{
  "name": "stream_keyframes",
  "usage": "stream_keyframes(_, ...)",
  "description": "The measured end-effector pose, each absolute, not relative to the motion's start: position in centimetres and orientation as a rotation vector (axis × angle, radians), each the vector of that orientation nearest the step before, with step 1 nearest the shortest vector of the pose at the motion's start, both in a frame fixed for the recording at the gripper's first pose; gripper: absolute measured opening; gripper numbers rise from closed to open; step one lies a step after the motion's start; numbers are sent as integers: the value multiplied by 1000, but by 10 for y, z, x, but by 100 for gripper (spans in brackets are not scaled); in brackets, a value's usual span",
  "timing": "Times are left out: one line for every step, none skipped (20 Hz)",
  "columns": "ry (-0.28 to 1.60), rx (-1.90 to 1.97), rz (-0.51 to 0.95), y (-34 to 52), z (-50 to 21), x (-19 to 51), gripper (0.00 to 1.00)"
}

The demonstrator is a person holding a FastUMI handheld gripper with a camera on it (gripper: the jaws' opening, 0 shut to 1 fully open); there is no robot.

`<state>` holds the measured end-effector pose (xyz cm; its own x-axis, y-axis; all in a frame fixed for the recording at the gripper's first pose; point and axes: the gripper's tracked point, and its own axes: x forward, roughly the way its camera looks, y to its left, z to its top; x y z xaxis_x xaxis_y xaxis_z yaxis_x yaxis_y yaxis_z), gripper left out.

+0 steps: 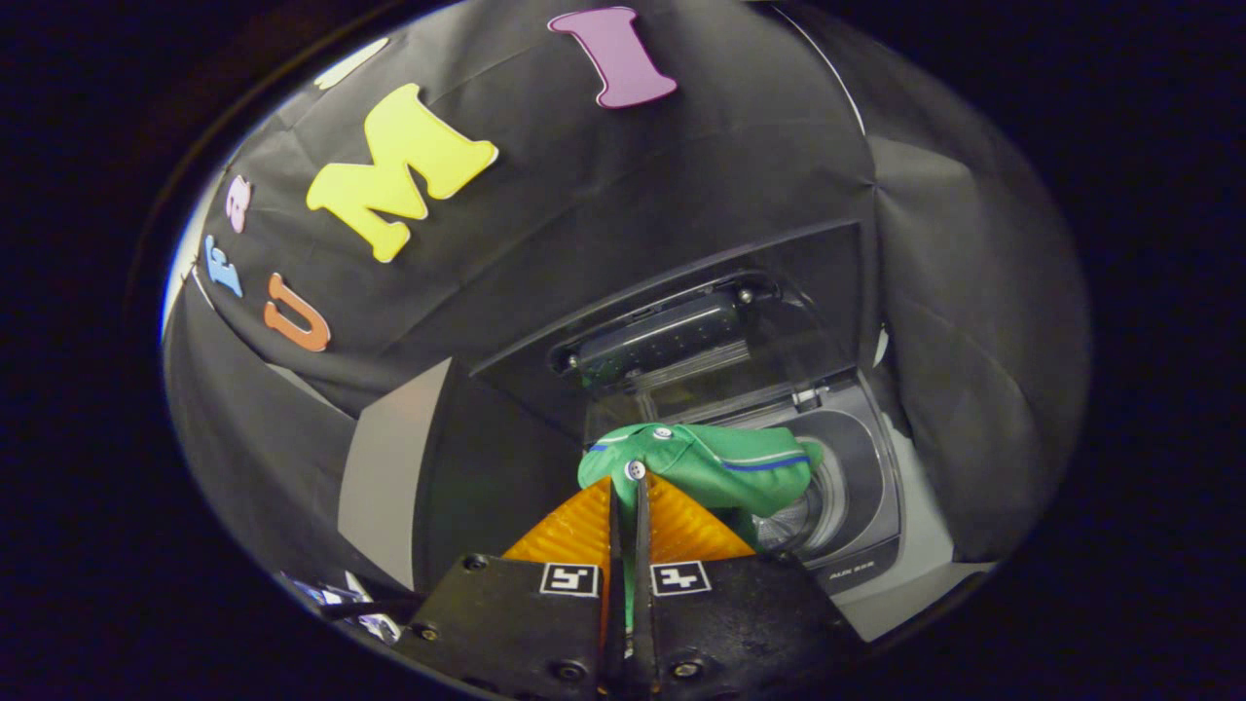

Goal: Put the clothes into the washing machine and then close the washing machine lid.

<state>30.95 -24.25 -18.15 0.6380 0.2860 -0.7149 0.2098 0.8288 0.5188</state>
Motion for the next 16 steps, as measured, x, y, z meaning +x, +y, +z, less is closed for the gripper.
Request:
stream_keyframes(892,600,36,-244,-185,311,7)
stream_keyframes(892,590,20,-245,-189,312,7)
stream_keyframes(890,578,10,-247,-195,315,7)
stream_keyframes(896,561,-11,-251,-203,318,7)
stream_keyframes(912,551,-32,-254,-212,319,7)
stream_keyframes(924,556,-43,-253,-219,320,7)
stream_keyframes(937,564,-48,-252,-226,321,7)
stream_keyframes(946,568,-49,-252,-232,323,7)
stream_keyframes(950,567,-49,-251,-237,325,7)
stream_keyframes(954,562,-46,-250,-242,326,7)
stream_keyframes(955,555,-48,-250,-245,328,7)
stream_keyframes(954,548,-50,-249,-247,329,7)
stream_keyframes(953,538,-55,-249,-252,331,7)
stream_keyframes(955,523,-60,-249,-257,332,7)
stream_keyframes(959,506,-66,-249,-262,332,7)
stream_keyframes(965,488,-68,-247,-269,334,7)
